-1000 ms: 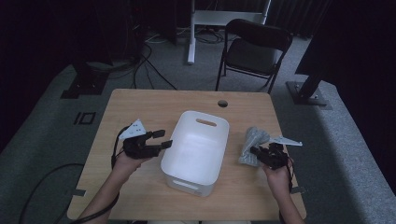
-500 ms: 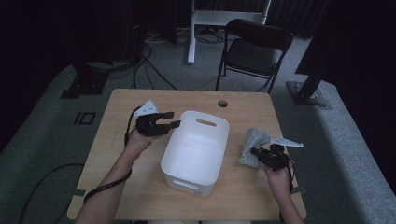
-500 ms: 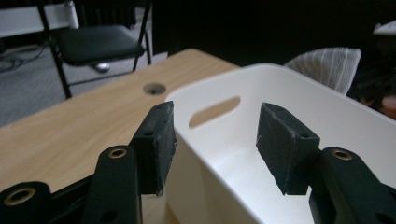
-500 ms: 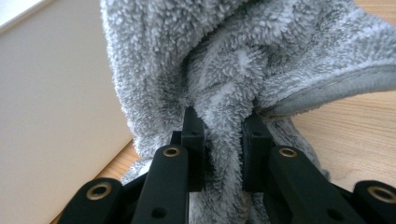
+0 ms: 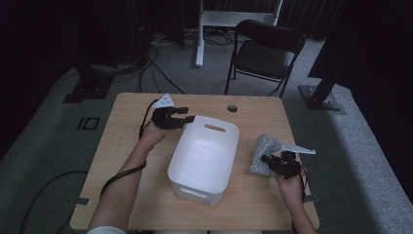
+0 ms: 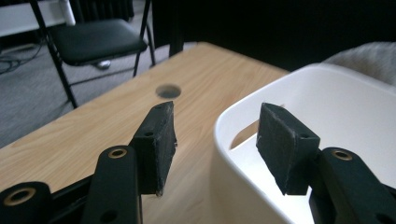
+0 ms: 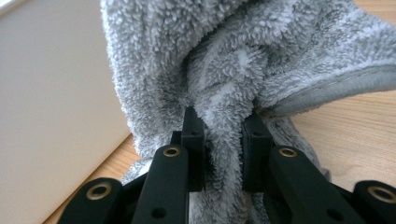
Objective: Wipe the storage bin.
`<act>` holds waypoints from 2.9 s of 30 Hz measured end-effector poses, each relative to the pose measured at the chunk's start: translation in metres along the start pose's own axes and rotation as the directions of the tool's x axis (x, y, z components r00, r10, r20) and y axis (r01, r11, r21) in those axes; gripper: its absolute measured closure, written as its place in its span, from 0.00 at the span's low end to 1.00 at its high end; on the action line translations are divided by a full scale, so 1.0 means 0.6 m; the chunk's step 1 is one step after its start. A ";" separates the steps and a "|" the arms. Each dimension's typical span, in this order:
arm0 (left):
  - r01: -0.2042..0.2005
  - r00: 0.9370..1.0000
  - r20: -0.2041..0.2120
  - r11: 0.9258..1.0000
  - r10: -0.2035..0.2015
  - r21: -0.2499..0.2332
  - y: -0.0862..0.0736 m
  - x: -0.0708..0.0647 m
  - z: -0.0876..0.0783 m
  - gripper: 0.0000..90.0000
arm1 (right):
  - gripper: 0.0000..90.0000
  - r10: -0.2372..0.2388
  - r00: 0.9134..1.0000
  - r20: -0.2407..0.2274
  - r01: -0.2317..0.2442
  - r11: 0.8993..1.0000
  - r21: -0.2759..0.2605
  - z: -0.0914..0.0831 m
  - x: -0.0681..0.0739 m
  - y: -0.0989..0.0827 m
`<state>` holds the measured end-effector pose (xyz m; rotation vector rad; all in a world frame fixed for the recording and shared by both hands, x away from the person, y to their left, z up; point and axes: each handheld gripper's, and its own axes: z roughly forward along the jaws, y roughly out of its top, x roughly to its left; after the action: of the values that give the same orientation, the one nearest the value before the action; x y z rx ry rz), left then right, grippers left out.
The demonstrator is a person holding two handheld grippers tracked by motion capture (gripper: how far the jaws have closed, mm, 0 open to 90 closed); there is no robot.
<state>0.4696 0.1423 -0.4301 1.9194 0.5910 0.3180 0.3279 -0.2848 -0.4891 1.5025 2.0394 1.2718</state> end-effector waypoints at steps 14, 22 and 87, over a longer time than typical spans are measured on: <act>-0.039 0.998 0.059 0.996 0.035 0.080 0.013 -0.001 0.059 0.61 | 0.84 0.001 1.000 -0.003 -0.001 1.000 0.003 0.000 -0.005 -0.004; -0.020 0.997 0.081 0.995 0.012 0.101 0.011 -0.001 0.064 0.81 | 0.84 0.011 1.000 -0.003 -0.011 1.000 0.000 -0.003 -0.010 -0.004; 0.083 0.990 -0.116 0.994 -0.074 0.076 -0.023 0.007 -0.016 0.87 | 0.84 0.009 1.000 -0.008 -0.009 1.000 -0.011 -0.006 -0.001 0.001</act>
<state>0.4649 0.1563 -0.4391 1.9589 0.7626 0.3594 0.3261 -0.2866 -0.4868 1.5052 2.0297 1.2928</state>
